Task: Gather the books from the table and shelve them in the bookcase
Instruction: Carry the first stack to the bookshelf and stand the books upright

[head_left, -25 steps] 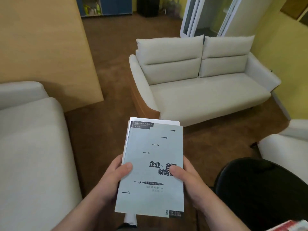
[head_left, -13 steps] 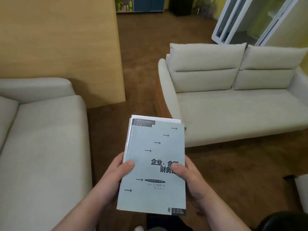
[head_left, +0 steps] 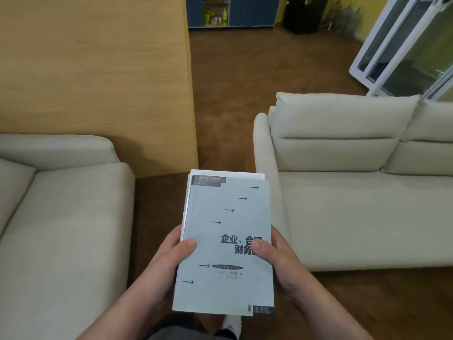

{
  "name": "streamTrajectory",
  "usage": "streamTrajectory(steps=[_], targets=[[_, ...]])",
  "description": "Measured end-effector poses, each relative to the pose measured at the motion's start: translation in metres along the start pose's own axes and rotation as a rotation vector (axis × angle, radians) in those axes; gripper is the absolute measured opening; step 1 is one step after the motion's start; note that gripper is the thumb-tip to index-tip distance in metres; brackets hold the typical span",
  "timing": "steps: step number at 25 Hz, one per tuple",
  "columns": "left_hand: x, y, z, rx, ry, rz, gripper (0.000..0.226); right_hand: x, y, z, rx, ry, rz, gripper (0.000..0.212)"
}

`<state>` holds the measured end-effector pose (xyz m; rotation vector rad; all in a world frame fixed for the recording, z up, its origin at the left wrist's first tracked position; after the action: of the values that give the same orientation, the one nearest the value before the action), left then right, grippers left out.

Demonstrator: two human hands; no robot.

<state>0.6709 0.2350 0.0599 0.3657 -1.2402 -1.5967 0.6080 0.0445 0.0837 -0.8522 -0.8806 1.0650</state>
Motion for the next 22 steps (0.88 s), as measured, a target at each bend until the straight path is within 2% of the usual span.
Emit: streamTrajectory(steps=[3,6,8,11,16,20,22], targets=[[-0.005,0.029,-0.046,0.015,0.006,0.024,0.105,-0.004,-0.024,-0.047,0.013,-0.026,-0.021,0.097],[-0.015,0.052,-0.096,0.016,-0.003,0.054,0.093,-0.008,-0.043,-0.100,0.033,-0.022,-0.007,0.081],[-0.027,0.067,-0.129,0.004,-0.004,0.038,0.096,-0.006,-0.057,-0.135,0.032,-0.016,0.012,0.076],[-0.044,0.103,-0.193,0.000,-0.008,-0.013,0.107,-0.004,-0.082,-0.203,0.004,0.011,-0.006,0.076],[-0.058,0.172,-0.294,-0.008,-0.062,-0.009,0.114,-0.007,-0.122,-0.302,0.039,0.085,-0.057,0.095],[-0.059,0.209,-0.368,-0.042,-0.098,-0.052,0.122,-0.018,-0.157,-0.358,-0.001,0.117,-0.137,0.073],[-0.050,0.224,-0.406,-0.077,-0.114,-0.063,0.127,-0.031,-0.173,-0.385,-0.012,0.131,-0.183,0.070]])
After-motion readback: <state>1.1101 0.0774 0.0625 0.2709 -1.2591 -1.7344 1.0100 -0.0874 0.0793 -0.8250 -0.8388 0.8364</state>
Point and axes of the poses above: each hand's wrist, its own z-axis away from the middle knuckle, its own x-axis out of the palm, y = z × x, the point moved 9 cm from there along -z, towards the middle knuckle, and after that the axes turned 3 degrees about y, right-handed, at the moved point
